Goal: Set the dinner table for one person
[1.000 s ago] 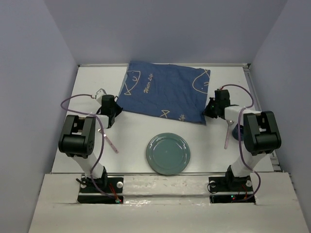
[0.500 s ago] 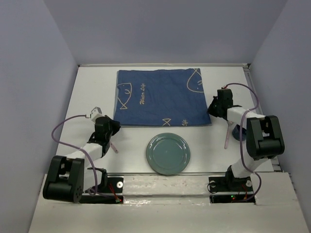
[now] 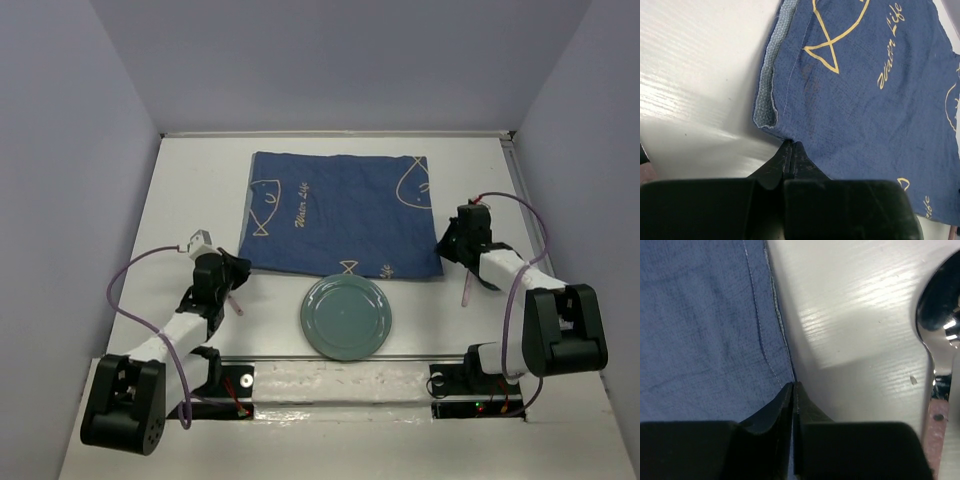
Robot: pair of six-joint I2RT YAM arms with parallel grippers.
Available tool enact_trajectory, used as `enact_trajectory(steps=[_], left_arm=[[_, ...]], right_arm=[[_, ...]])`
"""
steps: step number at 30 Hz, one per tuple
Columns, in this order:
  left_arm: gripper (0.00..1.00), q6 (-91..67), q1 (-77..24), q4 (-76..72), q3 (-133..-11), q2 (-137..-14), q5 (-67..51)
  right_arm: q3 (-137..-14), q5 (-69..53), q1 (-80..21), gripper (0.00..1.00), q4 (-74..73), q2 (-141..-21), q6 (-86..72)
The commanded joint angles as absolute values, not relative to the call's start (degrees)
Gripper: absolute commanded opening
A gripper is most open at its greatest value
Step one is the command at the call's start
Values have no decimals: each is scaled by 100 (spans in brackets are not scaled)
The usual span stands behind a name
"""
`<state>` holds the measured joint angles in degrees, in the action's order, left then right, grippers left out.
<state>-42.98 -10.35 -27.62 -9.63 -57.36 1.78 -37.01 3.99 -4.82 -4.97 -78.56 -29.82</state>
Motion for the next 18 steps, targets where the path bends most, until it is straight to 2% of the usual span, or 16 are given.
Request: enact_trajectory(steps=[1, 2, 4, 6, 8, 11, 16, 18], left_arm=[[5, -4298, -1099, -2646, -835, -5362, 62], [24, -4315, -1107, -2576, -809, -5231, 44], [42, -4333, -1116, -2505, -791, -4968, 26], [53, -4316, -1142, -2295, -826, -4739, 44], [57, -4193, -1169, -1945, -966, -4378, 166], [57, -3956, -1187, -1400, -1177, -3713, 377], [57, -3771, -1353, -844, -1520, -3086, 413], [58, -3709, -1485, -713, -1852, -3041, 326]], right_arm=[[-3752, 616, -413, 30, -553, -7550, -2953], [-3805, 537, -413, 53, -693, -7419, -2884], [-3902, 142, -413, 65, -834, -7182, -2813], [-3885, -489, -413, 68, -809, -6674, -2769], [-3727, -1605, -413, 70, -712, -6278, -2865], [-3289, -3203, -666, 69, -414, -6047, -3023], [-2612, -3770, -1097, 67, -352, -6100, -3233], [-2313, -3588, -1640, 66, -114, -6143, -3488]])
